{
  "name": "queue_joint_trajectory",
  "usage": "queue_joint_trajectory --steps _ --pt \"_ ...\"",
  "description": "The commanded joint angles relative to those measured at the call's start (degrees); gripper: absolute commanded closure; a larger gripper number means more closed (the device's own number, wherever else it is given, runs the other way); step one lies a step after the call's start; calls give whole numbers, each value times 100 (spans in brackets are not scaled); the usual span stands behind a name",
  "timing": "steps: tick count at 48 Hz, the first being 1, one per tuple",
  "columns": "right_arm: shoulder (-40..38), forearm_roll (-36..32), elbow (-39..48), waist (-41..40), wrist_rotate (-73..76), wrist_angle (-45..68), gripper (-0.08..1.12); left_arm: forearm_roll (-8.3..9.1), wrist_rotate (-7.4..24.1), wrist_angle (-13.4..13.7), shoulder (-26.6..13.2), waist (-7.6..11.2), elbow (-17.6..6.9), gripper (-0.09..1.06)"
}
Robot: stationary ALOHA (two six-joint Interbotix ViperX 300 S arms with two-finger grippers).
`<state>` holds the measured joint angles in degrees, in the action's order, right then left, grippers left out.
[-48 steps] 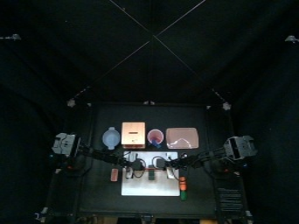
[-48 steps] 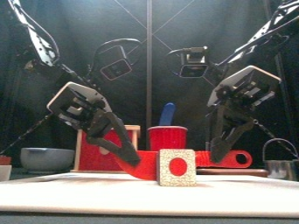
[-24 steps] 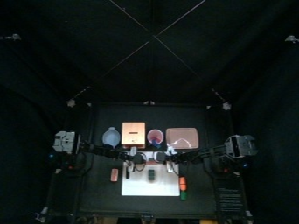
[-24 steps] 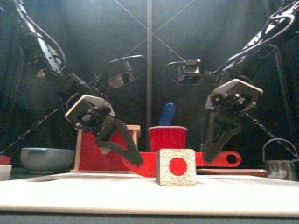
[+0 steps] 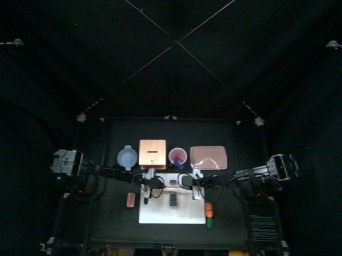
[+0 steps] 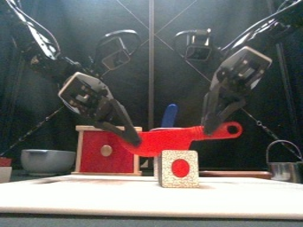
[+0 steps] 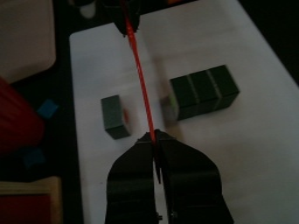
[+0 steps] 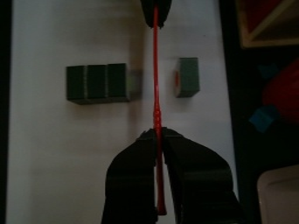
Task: Cut the sushi into 4 pieces with the knife
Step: Cut the sushi into 4 pieces
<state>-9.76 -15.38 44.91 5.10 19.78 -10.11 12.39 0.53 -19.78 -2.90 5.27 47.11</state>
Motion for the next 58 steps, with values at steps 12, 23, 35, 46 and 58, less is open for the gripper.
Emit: queue_joint_trajectory --steps 12,23,35,46,58 --pt "-88 105 -9 62 -9 360 92 -132 18 -114 -97 360 -211 70" --pt "-70 246 79 105 -18 492 92 -149 9 -114 -167 457 -237 70" --pt "26 352 149 114 -18 571 92 -141 -9 -114 -176 457 -237 70" --pt "176 387 149 132 -18 633 92 -255 -9 -114 -176 554 -237 70" --pt "334 431 123 167 -18 668 92 -299 9 -114 -176 589 -246 70"
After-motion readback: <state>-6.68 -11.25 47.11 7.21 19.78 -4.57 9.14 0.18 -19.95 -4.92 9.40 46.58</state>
